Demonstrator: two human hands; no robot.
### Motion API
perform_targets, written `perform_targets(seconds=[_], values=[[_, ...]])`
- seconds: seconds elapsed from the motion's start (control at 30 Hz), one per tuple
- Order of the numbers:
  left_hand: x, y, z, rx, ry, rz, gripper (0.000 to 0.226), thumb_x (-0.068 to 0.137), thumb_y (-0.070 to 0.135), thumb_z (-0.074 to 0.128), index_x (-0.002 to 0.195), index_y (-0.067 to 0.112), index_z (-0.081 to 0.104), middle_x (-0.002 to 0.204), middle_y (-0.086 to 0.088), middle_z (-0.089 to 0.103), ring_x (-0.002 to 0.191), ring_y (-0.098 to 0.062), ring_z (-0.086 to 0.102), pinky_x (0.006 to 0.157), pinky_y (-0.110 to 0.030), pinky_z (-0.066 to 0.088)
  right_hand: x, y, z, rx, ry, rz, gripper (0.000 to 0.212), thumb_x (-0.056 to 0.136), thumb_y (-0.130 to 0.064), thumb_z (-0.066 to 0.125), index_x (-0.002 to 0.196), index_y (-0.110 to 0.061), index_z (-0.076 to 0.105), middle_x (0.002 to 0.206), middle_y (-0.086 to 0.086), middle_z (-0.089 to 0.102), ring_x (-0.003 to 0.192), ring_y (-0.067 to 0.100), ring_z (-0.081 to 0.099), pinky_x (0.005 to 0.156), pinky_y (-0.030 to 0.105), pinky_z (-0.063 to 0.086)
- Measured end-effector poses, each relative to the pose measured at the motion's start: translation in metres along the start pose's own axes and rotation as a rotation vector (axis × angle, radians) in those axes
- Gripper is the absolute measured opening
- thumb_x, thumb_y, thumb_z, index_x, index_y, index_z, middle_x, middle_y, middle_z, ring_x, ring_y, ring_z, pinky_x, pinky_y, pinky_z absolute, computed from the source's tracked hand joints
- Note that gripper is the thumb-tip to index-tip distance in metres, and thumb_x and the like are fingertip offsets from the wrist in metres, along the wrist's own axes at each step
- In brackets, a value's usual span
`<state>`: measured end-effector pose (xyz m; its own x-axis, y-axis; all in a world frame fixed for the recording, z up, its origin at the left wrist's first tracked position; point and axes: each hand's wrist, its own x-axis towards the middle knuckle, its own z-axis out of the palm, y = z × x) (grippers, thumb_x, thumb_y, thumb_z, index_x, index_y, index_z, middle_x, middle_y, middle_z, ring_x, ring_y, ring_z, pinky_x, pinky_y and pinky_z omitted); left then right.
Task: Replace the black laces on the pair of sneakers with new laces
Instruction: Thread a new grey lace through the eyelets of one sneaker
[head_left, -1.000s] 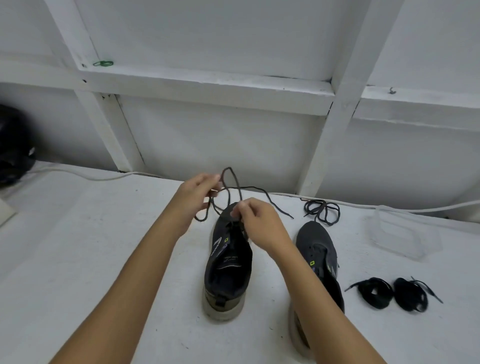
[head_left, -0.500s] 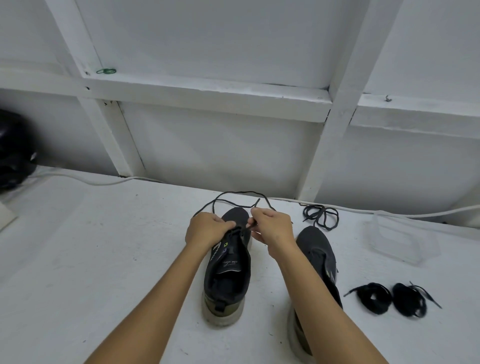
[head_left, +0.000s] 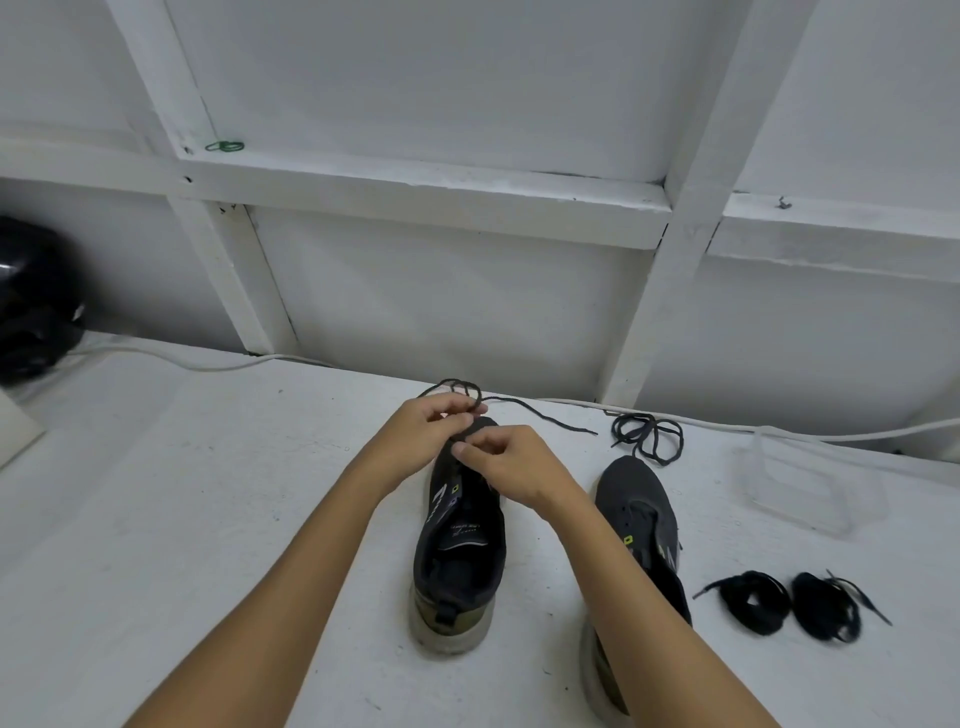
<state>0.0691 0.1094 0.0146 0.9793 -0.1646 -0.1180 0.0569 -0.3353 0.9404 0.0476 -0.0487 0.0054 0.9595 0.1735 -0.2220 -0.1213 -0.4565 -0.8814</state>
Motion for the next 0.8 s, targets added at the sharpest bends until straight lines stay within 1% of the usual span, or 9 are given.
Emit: perform_targets(seconds=[0.13,0.23,0.33,0.4,0.5,0.57,0.67,0.73,0.8], values=[[-0.006,-0.014,-0.007,0.275,-0.025,0.004,0.023,0.103,0.034,0.048,0.118,0.038,0.065,0.087,0.014,0.074,0.089,0.011,0.062,0.075,-0.004,0.040,-0.001,0.003,-0.005,0.118,0.041,0.060,0.024,0.095,-0.032,0.064,0.073,-0.021,0.064,0.064,-0.011,0.057,0.062,0.009,0.051,0.064,0.024,0.042],[-0.013,-0.022,-0.016,0.446,-0.046,-0.001,0.019,0.098,0.044,0.054,0.096,0.034,0.070,0.073,0.014,0.068,0.072,0.003,0.061,0.071,-0.023,0.047,-0.003,-0.001,-0.014,0.375,0.088,0.171,0.015,0.096,-0.033,0.063,0.092,-0.025,0.074,0.086,-0.010,0.068,0.083,0.008,0.063,0.072,0.025,0.048],[-0.024,-0.024,-0.031,0.487,-0.052,-0.014,0.028,0.093,0.049,0.062,0.076,0.031,0.074,0.061,0.018,0.060,0.057,0.001,0.050,0.059,-0.020,0.038,-0.003,0.000,-0.030,0.639,0.098,0.246,0.013,0.094,-0.030,0.060,0.090,-0.023,0.070,0.100,-0.007,0.069,0.103,0.015,0.065,0.083,0.035,0.049],[-0.030,-0.026,-0.044,0.464,0.014,-0.032,0.029,0.091,0.050,0.063,0.073,0.031,0.073,0.060,0.012,0.058,0.057,-0.004,0.051,0.058,-0.021,0.037,-0.004,0.001,-0.045,0.790,0.164,0.251,0.018,0.095,-0.026,0.054,0.081,-0.021,0.063,0.095,-0.005,0.068,0.097,0.015,0.065,0.084,0.037,0.047],[-0.037,-0.030,-0.061,0.423,0.135,-0.049,0.027,0.092,0.052,0.062,0.073,0.035,0.073,0.071,-0.005,0.064,0.074,-0.024,0.062,0.064,-0.029,0.040,-0.012,0.006,-0.067,1.056,0.301,0.209,0.031,0.099,-0.032,0.048,0.069,-0.022,0.049,0.082,-0.005,0.065,0.091,0.016,0.063,0.085,0.039,0.044],[-0.042,-0.032,-0.068,0.401,0.202,-0.037,0.027,0.091,0.050,0.063,0.074,0.032,0.074,0.070,-0.002,0.065,0.075,-0.019,0.062,0.065,-0.028,0.041,-0.021,0.013,-0.079,1.151,0.416,0.182,0.036,0.099,-0.035,0.047,0.065,-0.024,0.044,0.072,-0.007,0.062,0.085,0.014,0.063,0.083,0.037,0.042],[-0.048,-0.035,-0.069,0.361,0.261,-0.033,0.025,0.090,0.046,0.066,0.075,0.028,0.075,0.066,0.017,0.064,0.070,-0.003,0.059,0.066,-0.023,0.042,-0.036,0.027,-0.089,1.249,0.685,0.166,0.037,0.100,-0.036,0.047,0.065,-0.024,0.044,0.059,-0.008,0.058,0.070,0.011,0.062,0.078,0.034,0.041],[-0.051,-0.038,-0.066,0.336,0.283,-0.028,0.025,0.090,0.046,0.067,0.075,0.027,0.075,0.068,0.014,0.065,0.071,-0.004,0.058,0.068,-0.022,0.042,-0.050,0.032,-0.092,1.266,0.837,0.163,0.027,0.098,-0.031,0.048,0.072,-0.024,0.046,0.058,-0.007,0.057,0.068,0.012,0.063,0.076,0.032,0.042],[-0.054,-0.040,-0.063,0.289,0.289,-0.022,0.025,0.090,0.046,0.067,0.075,0.027,0.075,0.071,0.006,0.067,0.071,-0.005,0.061,0.069,-0.025,0.044,-0.062,0.039,-0.095,1.160,0.902,0.216,0.015,0.095,-0.025,0.049,0.081,-0.023,0.054,0.063,-0.004,0.063,0.071,0.015,0.064,0.074,0.032,0.045]])
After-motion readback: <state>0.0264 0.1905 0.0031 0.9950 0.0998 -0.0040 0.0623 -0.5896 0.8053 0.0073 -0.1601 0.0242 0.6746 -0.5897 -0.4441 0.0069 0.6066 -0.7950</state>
